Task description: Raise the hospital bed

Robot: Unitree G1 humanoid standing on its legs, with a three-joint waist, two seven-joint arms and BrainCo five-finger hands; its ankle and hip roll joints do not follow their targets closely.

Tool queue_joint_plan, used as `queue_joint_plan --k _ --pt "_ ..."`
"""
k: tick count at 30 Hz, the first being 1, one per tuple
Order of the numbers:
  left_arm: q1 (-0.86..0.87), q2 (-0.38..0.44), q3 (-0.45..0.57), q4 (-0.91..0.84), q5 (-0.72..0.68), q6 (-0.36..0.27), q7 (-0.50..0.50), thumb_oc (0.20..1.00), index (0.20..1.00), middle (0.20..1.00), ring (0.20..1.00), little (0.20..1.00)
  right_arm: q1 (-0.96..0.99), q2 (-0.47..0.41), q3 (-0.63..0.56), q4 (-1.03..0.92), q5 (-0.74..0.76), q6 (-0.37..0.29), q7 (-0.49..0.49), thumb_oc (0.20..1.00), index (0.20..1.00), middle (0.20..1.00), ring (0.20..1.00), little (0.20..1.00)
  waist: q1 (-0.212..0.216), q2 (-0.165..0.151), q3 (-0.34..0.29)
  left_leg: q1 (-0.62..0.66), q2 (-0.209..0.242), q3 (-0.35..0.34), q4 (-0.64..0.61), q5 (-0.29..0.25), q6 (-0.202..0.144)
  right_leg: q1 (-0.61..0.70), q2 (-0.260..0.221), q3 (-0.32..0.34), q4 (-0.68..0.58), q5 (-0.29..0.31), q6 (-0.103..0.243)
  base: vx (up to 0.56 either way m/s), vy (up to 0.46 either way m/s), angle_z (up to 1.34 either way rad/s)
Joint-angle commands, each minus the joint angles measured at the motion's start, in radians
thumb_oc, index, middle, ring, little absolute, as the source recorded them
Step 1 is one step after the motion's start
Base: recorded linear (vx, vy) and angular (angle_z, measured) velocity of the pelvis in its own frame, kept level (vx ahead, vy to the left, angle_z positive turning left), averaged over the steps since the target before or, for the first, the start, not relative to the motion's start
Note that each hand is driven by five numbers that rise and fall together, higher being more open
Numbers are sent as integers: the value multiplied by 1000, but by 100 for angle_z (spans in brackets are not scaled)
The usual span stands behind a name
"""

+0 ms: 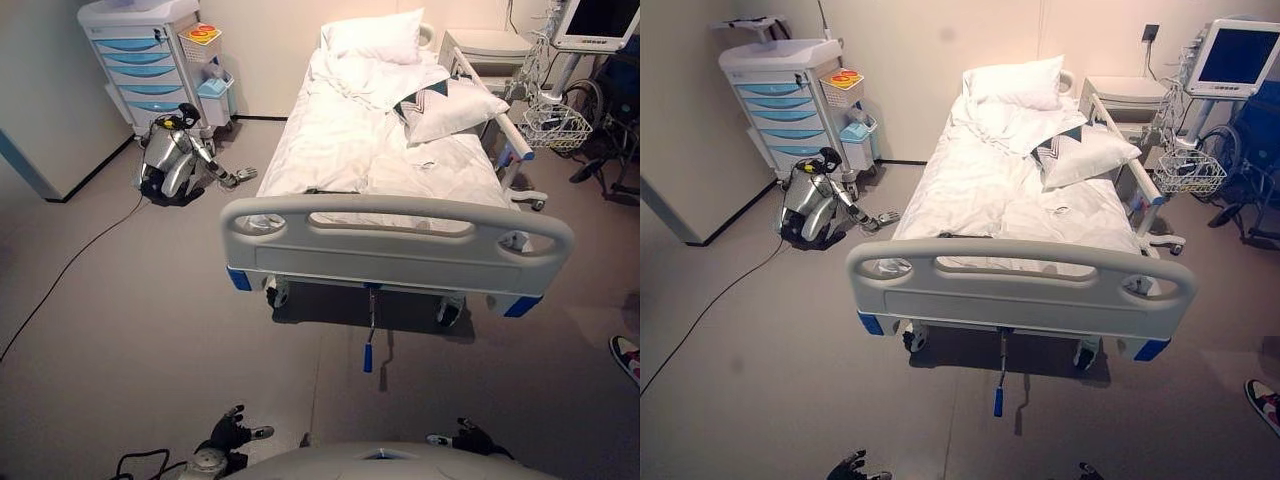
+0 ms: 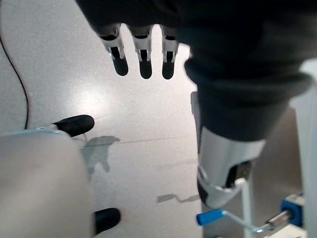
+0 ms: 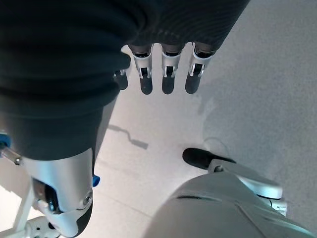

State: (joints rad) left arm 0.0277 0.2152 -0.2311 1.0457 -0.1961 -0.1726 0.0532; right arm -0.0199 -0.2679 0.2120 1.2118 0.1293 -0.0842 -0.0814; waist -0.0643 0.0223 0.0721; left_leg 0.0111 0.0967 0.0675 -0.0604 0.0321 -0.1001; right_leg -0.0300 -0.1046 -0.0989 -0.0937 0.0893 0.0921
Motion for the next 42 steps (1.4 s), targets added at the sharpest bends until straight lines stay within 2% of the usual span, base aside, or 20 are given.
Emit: queue_joint_plan --k 1,2,3,5,6,7,8,10,13,14,18,23,31,32,37,42 --pt "-112 82 -6 -236 -89 -90 23 1000 1000 1000 1000 1000 -170 -14 0 -7 120 -28 -22 1000 1000 1000 1000 1000 19 -34 175 -106 -41 -52 44 6 36 -84 -33 16 76 -24 52 -228 -24 10" --pt "-117 105 -9 -310 -99 -96 28 1000 1000 1000 1000 1000 -187 -19 0 -33 137 -28 -30 1000 1000 1000 1000 1000 19 -28 195 -142 -43 -56 59 11 35 -120 -31 17 98 -27 49 -159 -21 12" --pt "-117 105 -8 -311 -99 -95 28 1000 1000 1000 1000 1000 -187 -19 0 -34 137 -28 -30 1000 1000 1000 1000 1000 18 -29 193 -145 -43 -56 61 11 35 -123 -32 17 100 -27 49 -133 -15 7" --pt "-125 151 -10 -478 -122 -109 22 1000 1000 1000 1000 1000 -227 -30 8 -84 152 -32 -45 1000 1000 1000 1000 1000 22 -15 234 -203 -44 -65 84 19 33 -188 -30 16 140 -31 47 -211 -24 5" --pt "-146 210 -9 -650 -123 -130 26 1000 1000 1000 1000 1000 -290 -38 23 -116 173 -35 -62 1000 1000 1000 1000 1000 26 1 282 -284 -39 -77 107 33 30 -273 -27 17 180 -32 47 -238 -21 3" --pt "-146 211 -9 -651 -123 -129 26 1000 1000 1000 1000 1000 -291 -38 23 -116 173 -35 -62 1000 1000 1000 1000 1000 25 1 279 -289 -39 -77 110 32 30 -278 -27 17 182 -33 47 -250 -15 0" --pt "-158 252 -4 -758 -124 -138 22 1000 1000 1000 1000 1000 -316 -49 23 -160 195 -39 -73 1000 1000 1000 1000 1000 25 9 298 -340 -43 -76 128 38 29 -325 -25 21 197 -31 47 -108 -9 -3" --pt "-200 280 -13 -904 -155 -155 12 1000 1000 1000 1000 1000 -404 -48 48 -174 228 -44 -88 1000 1000 1000 1000 1000 33 19 343 -425 -45 -80 150 52 25 -422 -20 25 222 -25 49 -173 -15 1" --pt "-241 292 -21 -971 -184 -161 22 1000 1000 1000 1000 1000 -477 -43 62 -177 265 -50 -104 1000 1000 1000 1000 1000 33 24 371 -483 -49 -89 162 59 22 -498 -18 37 252 -21 50 -121 -26 -8" --pt "-284 312 -32 -1066 -196 -165 27 1000 1000 1000 1000 1000 -541 -49 71 -187 296 -52 -110 1000 1000 1000 1000 1000 33 29 403 -538 -49 -86 186 61 19 -555 -24 44 284 -22 49 -101 -48 -3" --pt "-341 331 -59 -1150 -191 -155 31 1000 1000 1000 1000 1000 -621 -63 61 -188 352 -55 -121 1000 1000 1000 1000 1000 31 37 446 -610 -51 -80 233 56 16 -626 -25 50 330 -28 45 -48 -16 -2" --pt "-402 361 -79 -1236 -191 -161 67 1000 1000 1000 1000 1000 -708 -90 87 -240 414 -57 -133 1000 1000 1000 1000 1000 23 39 448 -731 -53 -73 270 48 17 -738 -25 59 347 -20 46 1 18 3" --pt "-421 357 -56 -1341 -170 -163 118 1000 1000 1000 1000 1000 -776 -81 116 -360 508 -78 -146 1000 1000 1000 1000 1000 19 12 448 -867 -58 -69 332 12 27 -862 -16 76 358 -13 47 40 20 -1" --pt "-423 354 -60 -1353 -176 -161 122 1000 1000 1000 1000 1000 -788 -75 117 -388 570 -91 -138 1000 1000 1000 1000 1000 18 10 448 -886 -60 -70 337 9 27 -879 -17 74 357 -12 46 0 0 0" --pt "-425 350 -57 -1375 -186 -162 139 1000 1000 1000 1000 1000 -828 -78 126 -432 662 -109 -128 1000 1000 1000 1000 1000 18 4 448 -917 -62 -67 342 8 25 -909 -20 73 352 -4 48 0 0 0" --pt "-430 357 -54 -1409 -195 -159 146 1000 1000 1000 1000 1000 -925 -78 158 -417 739 -99 -118 1000 1000 1000 1000 1000 29 4 448 -929 -63 -65 313 18 20 -916 -22 66 319 5 51 10 11 2"
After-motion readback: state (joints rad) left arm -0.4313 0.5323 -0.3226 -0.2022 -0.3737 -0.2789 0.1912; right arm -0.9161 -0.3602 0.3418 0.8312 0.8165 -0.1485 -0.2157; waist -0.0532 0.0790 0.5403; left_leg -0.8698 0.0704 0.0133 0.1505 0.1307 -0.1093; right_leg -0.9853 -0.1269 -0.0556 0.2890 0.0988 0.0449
